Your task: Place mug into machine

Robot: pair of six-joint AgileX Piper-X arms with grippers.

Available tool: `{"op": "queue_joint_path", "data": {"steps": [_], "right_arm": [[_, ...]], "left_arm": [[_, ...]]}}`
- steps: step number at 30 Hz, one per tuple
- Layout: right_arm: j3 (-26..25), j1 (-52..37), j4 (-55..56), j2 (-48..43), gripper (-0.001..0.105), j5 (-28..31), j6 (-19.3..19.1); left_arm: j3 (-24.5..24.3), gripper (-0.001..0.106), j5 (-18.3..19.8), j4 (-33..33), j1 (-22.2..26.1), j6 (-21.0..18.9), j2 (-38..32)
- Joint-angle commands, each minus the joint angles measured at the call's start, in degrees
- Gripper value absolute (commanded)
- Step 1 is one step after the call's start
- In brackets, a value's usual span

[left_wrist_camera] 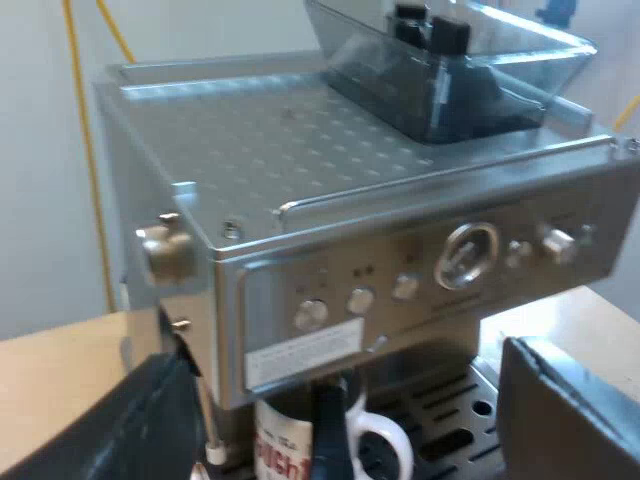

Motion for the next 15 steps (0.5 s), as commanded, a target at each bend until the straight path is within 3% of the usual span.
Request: {"op": "queue_joint_path", "data": {"steps": [1, 6, 10, 15], "right_arm": [[-0.5, -3.7, 2.6, -1.6, 0.064, -3.2, 0.9], [-0.5, -14.1, 6.4, -4.7, 0.064, -10.1, 1.8], [-0.5, -20.5, 7.3, -7.3, 0.064, -10.7, 1.5], [-0.5, -27.3, 9.9, -11.1, 0.064, -10.8, -5.2]], "left_arm": [[-1.0, 0.065, 0.5, -1.2, 0.8, -1.1, -0.2], [-2.0, 0.065, 0.9, -1.2, 2.7, -1.0, -0.2], [-2.8, 0.065, 0.9, -1.1, 4.3, 0.7, -0.2], [-3.3, 0.065, 0.7, 0.6, 5.2, 3.3, -1.7]]}}
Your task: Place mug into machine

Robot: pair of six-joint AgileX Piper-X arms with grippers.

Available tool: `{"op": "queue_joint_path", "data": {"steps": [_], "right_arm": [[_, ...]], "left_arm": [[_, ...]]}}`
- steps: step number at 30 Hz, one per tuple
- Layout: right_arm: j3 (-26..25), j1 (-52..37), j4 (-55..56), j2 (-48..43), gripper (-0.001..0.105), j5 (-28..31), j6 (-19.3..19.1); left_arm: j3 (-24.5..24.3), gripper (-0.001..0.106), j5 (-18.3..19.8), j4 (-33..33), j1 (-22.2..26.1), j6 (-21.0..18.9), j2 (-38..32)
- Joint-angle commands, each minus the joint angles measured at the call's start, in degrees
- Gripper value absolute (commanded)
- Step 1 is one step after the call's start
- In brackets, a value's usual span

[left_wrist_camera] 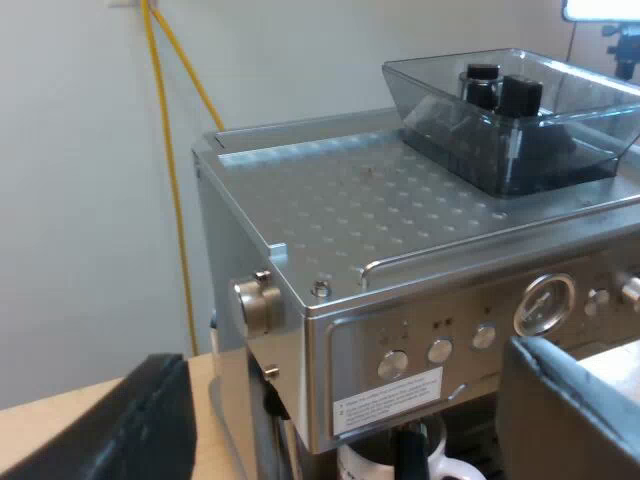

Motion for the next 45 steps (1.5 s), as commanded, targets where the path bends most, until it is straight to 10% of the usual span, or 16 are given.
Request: {"op": "queue_joint_path", "data": {"steps": [1, 6, 23, 45], "right_arm": [[-0.5, -1.8, 1.4, -1.7, 0.064, -0.7, -3.4], [0.0, -3.8, 3.4, -5.4, 0.064, -1.8, -4.3], [14.3, -3.8, 3.6, -27.3, 0.064, 1.2, -3.8], [14.7, -3.8, 20.5, -50.5, 0.064, 1.3, -3.9]], "left_arm": [[-0.4, 0.065, 0.2, 0.9, -0.1, 0.1, -1.4], [-0.4, 0.065, -1.3, 5.3, -0.3, 5.3, -4.5], [-0.3, 0.065, -2.8, 13.1, -4.5, 5.2, -14.2], [3.4, 0.065, -3.1, 30.8, -4.5, 5.2, -37.6]]}}
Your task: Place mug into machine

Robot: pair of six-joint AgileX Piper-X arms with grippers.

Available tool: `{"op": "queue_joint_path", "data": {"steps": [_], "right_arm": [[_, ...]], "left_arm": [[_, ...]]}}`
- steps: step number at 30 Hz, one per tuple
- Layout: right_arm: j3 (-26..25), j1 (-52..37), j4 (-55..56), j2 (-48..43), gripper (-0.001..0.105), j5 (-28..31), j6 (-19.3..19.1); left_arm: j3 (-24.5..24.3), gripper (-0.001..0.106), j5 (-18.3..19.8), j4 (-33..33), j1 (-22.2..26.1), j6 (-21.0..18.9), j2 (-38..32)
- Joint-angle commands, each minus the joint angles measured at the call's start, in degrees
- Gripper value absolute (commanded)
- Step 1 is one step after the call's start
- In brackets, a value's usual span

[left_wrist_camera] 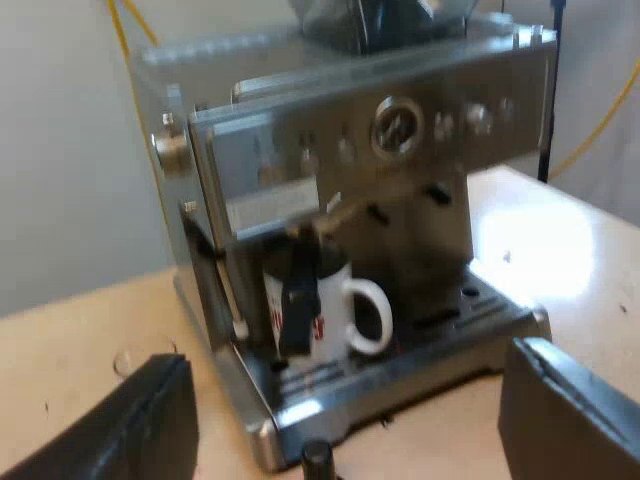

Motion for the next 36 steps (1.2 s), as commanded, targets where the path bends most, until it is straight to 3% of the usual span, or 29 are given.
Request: {"op": "queue_joint_path", "data": {"steps": [1, 6, 9, 14, 18, 19, 21, 24, 32, 36], "right_arm": [[0.0, -0.2, 2.5, -2.5, 0.064, 0.1, -0.7], [0.0, -0.2, 7.5, -3.9, 0.064, 0.2, -0.7], [0.8, -0.2, 7.9, -3.9, 0.064, -0.1, 1.7], [1.6, -0.2, 7.9, -3.9, 0.064, -1.0, 2.9], [3.2, -0.2, 7.3, -3.9, 0.064, -2.2, 2.7], [3.6, -0.2, 6.9, -3.9, 0.064, -2.5, 2.8], [5.5, -0.2, 5.0, -3.9, 0.064, -4.2, 2.8], [7.9, -0.2, 1.7, -3.9, 0.064, -5.9, 2.8], [14.1, -0.2, -5.1, -3.8, 0.064, -6.1, -0.7], [16.1, -0.2, -4.8, -3.8, 0.064, -6.1, -0.9]], "left_arm": [[0.1, 0.065, -0.1, 0.8, -0.3, 0.2, -6.0], [-0.2, 0.065, 0.1, 5.4, -0.3, 0.0, -8.1], [-0.2, 0.065, -0.1, 7.8, -0.3, 0.0, -8.1], [-0.1, 0.065, -0.2, 8.2, -0.3, 0.0, -8.1], [0.6, 0.065, -3.0, 7.9, -0.3, 0.0, -8.1], [1.4, 0.065, -5.7, 7.7, -0.3, 0.0, -8.1], [3.6, 0.065, -8.9, 6.5, -0.3, 0.0, -8.1], [6.6, 0.065, -10.0, 3.7, -0.3, 0.0, -8.1], [13.4, 0.065, -10.0, -4.2, -0.3, 0.0, -8.0], [16.0, 0.065, -10.0, -4.8, -0.3, 0.0, -8.0]]}}
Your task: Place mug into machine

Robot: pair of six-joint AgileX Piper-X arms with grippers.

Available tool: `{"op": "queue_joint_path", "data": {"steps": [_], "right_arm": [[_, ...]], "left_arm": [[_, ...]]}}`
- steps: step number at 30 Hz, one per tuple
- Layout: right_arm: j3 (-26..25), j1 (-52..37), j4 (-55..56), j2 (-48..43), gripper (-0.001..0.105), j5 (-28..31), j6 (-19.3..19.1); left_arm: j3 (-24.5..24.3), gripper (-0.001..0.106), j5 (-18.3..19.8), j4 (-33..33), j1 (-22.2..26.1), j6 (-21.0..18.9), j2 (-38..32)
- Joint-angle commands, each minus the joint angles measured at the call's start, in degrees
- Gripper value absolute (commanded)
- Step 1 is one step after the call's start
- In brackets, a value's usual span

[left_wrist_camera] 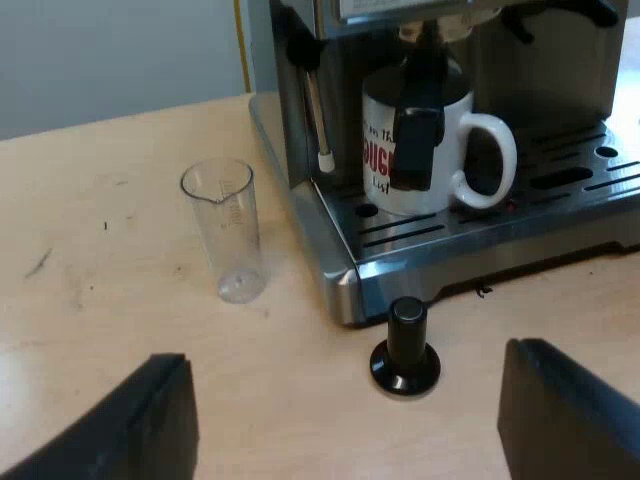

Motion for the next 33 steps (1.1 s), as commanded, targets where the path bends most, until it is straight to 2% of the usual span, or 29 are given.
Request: {"op": "queue_joint_path", "data": {"steps": [1, 9, 15, 23, 33], "right_arm": [[0.6, -0.2, -0.6, -2.3, 0.064, -0.2, -1.0], [3.9, -0.2, 1.2, -2.3, 0.064, -0.4, -0.9], [3.8, -0.2, 5.7, -2.3, 0.064, -0.5, -0.9], [3.8, -0.2, -1.3, -2.2, 0.064, -0.6, -0.9], [6.5, -0.2, 0.9, -2.2, 0.064, -0.4, -1.3]], "left_arm": [[1.3, 0.065, -0.6, -0.9, -0.3, 0.0, -8.0], [5.2, 0.065, -0.6, -1.1, -0.3, 0.0, -8.0], [5.2, 0.065, -0.6, -1.0, -0.3, 0.0, -8.0], [5.2, 0.065, -0.6, -1.0, -0.3, 0.0, -8.0], [5.2, 0.065, -0.6, -1.0, -0.3, 0.0, -8.0]]}}
